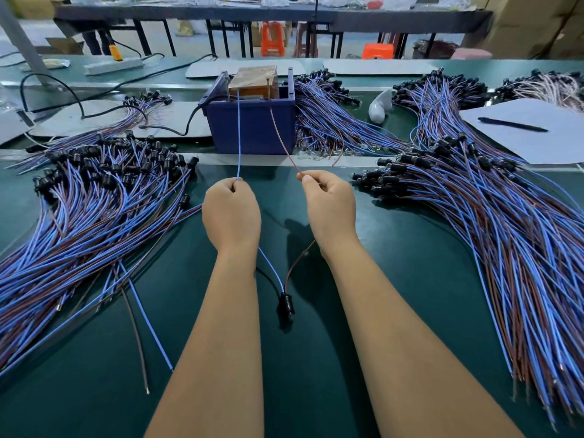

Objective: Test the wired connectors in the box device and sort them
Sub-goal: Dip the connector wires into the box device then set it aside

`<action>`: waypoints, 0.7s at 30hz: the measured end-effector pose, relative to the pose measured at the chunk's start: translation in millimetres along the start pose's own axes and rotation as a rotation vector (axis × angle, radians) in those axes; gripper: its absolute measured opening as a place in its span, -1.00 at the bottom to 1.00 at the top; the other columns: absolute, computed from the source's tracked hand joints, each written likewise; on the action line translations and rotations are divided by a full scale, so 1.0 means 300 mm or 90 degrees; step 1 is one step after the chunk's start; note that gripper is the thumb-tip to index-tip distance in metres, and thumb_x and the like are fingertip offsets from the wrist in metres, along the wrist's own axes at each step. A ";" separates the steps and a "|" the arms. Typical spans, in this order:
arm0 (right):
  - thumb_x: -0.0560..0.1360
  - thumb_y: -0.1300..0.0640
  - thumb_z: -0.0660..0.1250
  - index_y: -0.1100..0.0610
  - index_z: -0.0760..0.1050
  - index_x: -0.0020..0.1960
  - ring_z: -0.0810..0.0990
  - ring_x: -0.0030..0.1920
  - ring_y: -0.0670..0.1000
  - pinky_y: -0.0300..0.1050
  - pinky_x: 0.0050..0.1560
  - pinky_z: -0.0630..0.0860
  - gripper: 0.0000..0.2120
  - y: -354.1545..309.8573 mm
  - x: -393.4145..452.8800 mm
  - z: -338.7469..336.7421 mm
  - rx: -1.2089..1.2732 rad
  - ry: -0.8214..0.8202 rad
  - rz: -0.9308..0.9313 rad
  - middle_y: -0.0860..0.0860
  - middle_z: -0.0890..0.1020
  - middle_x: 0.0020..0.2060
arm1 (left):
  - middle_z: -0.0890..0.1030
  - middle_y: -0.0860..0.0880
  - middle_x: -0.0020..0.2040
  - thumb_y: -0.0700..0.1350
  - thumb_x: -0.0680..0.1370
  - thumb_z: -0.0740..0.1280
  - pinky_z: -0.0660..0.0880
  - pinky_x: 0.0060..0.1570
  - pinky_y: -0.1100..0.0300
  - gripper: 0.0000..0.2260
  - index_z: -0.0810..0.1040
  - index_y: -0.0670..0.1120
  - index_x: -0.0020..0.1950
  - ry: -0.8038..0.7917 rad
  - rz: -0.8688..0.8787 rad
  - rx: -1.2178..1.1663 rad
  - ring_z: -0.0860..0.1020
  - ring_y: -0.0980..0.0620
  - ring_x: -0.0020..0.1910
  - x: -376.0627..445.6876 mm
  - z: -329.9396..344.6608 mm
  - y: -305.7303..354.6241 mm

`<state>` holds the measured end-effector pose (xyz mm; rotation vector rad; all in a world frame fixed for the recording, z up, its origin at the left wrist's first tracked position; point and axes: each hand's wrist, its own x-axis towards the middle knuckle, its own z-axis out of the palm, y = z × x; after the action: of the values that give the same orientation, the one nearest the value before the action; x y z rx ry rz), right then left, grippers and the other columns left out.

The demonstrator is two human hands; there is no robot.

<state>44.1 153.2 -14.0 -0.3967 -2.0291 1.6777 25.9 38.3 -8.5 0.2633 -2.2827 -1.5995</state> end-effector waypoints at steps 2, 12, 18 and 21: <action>0.56 0.16 0.24 0.02 0.62 -0.02 0.35 -0.51 -0.18 -0.24 -0.36 0.30 -0.82 -0.003 -0.002 -0.002 0.009 -0.001 0.002 -0.16 0.49 -0.49 | 0.12 0.05 -0.60 -0.21 0.56 0.17 0.01 -0.49 0.18 -0.63 0.09 -0.05 -0.39 -0.004 0.001 -0.008 0.06 0.03 -0.52 0.002 -0.002 -0.002; 0.56 0.28 0.17 0.10 0.58 0.23 0.29 -0.46 -0.17 -0.36 -0.42 0.32 -0.67 -0.007 -0.003 0.002 0.076 -0.024 -0.009 -0.06 0.53 -0.49 | 0.27 0.10 -0.46 -0.23 0.53 0.14 0.13 -0.45 0.18 -0.79 0.29 -0.02 -0.29 0.006 -0.035 -0.067 0.18 0.07 -0.50 0.018 -0.005 -0.003; 0.59 0.23 0.19 0.02 0.47 0.14 0.39 -0.36 -0.05 -0.06 -0.29 0.43 -0.81 -0.021 -0.016 0.003 0.040 -0.039 -0.042 0.01 0.43 -0.37 | 0.49 0.09 -0.24 -0.12 0.60 0.23 0.33 -0.38 0.19 -0.95 0.41 -0.07 0.02 0.031 -0.029 -0.059 0.46 0.12 -0.32 0.020 -0.009 -0.004; 0.59 0.22 0.21 0.00 0.37 -0.03 0.46 -0.39 -0.06 -0.06 -0.25 0.49 -0.88 -0.023 -0.022 0.001 0.028 -0.028 -0.046 0.00 0.52 -0.36 | 0.49 0.12 -0.24 -0.10 0.61 0.24 0.29 -0.39 0.28 -0.95 0.43 -0.06 0.00 0.035 -0.022 -0.022 0.44 0.19 -0.32 0.022 -0.010 -0.014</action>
<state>50.0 148.2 -8.5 -0.2701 -2.0098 1.6973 20.8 31.9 -10.5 0.3355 -2.2183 -1.6276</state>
